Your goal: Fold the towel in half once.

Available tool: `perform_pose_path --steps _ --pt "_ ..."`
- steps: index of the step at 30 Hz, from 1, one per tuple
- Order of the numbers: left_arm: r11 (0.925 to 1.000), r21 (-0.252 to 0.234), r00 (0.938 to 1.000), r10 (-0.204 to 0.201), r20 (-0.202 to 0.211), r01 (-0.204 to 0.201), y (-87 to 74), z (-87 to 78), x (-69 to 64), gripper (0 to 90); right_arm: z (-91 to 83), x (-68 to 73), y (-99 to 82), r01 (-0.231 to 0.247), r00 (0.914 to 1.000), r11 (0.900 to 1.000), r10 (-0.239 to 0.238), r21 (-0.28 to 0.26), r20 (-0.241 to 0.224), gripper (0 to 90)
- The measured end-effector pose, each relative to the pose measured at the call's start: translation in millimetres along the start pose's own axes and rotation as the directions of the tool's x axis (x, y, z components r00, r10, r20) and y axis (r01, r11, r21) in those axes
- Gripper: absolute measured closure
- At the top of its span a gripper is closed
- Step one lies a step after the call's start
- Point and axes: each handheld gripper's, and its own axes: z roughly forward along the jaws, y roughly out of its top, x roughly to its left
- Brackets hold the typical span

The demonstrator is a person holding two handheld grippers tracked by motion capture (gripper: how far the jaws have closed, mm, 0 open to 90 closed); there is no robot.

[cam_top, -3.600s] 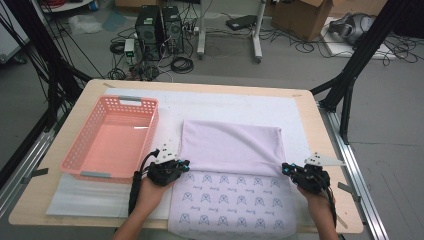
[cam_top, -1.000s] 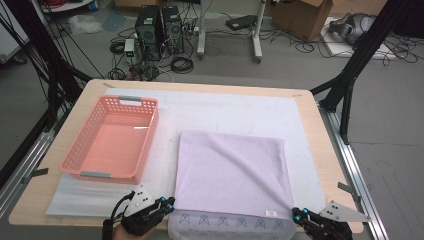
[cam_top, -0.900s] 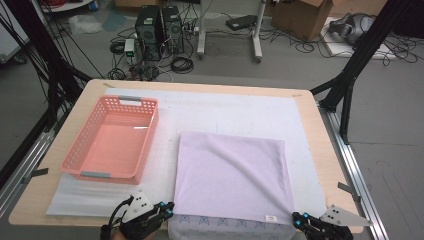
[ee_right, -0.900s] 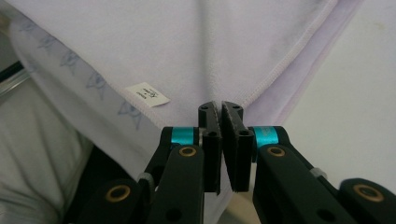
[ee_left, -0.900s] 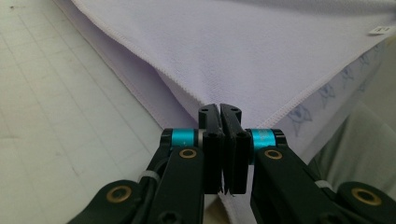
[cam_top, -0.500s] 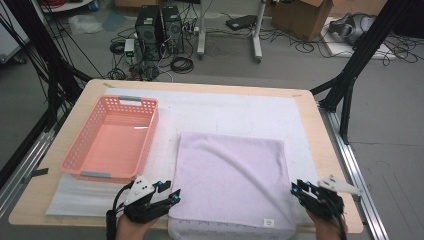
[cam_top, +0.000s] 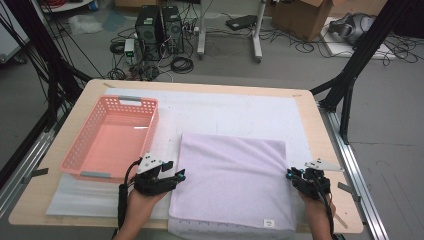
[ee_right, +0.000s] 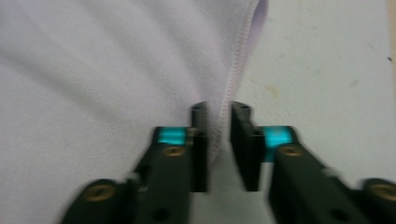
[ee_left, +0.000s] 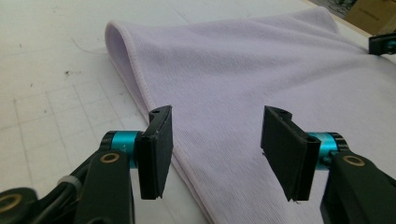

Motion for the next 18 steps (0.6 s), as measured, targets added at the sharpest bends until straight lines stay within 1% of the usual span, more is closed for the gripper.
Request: perform_pose_path --steps 1,3,4,5,8,11,13,14,16,18 --pt "1.0 0.007 1.0 0.001 -0.005 -0.001 3.4 4.1 2.0 42.4 -0.6 -1.5 1.7 0.007 1.0 0.9999 -0.007 -0.013 -0.002 66.3" --pt "0.9999 0.017 0.9999 0.0 -0.014 0.0 10.0 12.9 6.7 41.9 -0.4 -6.2 6.5 -0.015 0.9999 0.9991 0.015 -0.04 -0.007 62.8" --pt "0.9998 0.02 0.9997 -0.009 -0.021 0.009 13.4 17.4 9.0 41.8 0.4 -8.2 9.3 -0.028 0.9996 0.9986 0.028 -0.045 -0.008 62.0" --pt "0.9997 0.023 0.9997 -0.006 -0.026 0.007 16.7 21.8 11.8 40.9 1.9 -10.4 12.1 -0.032 0.9995 0.9982 0.032 -0.051 -0.008 61.7" --pt "0.9996 0.022 0.998 -0.018 -0.061 0.019 24.1 36.3 20.7 40.7 7.0 -15.0 19.5 -0.031 0.9995 0.9977 0.03 -0.06 -0.011 61.3" --pt "0.9987 0.046 0.996 -0.02 -0.087 0.024 29.3 51.6 30.9 40.6 12.1 -17.8 24.9 -0.023 0.9996 0.9975 0.022 -0.067 -0.02 61.3" --pt "0.9985 0.045 0.9936 -0.025 -0.11 0.03 32.5 60.0 36.6 40.7 15.6 -19.0 27.1 -0.021 0.9996 0.998 0.019 -0.06 -0.023 61.3" --pt "0.9988 0.042 0.992 -0.02 -0.124 0.025 34.1 63.1 38.5 40.7 17.3 -19.6 28.0 -0.016 0.9997 0.998 0.015 -0.061 -0.02 61.3" --pt "0.9982 0.057 0.9919 -0.011 -0.127 0.018 37.5 71.1 40.1 41.3 19.7 -21.3 29.9 -0.017 0.9997 0.9981 0.016 -0.059 -0.019 60.4" --pt "0.9969 0.075 0.9932 -0.014 -0.116 0.023 39.6 79.9 40.2 41.7 22.4 -22.7 31.9 -0.026 0.9994 0.9979 0.025 -0.059 -0.024 59.1"
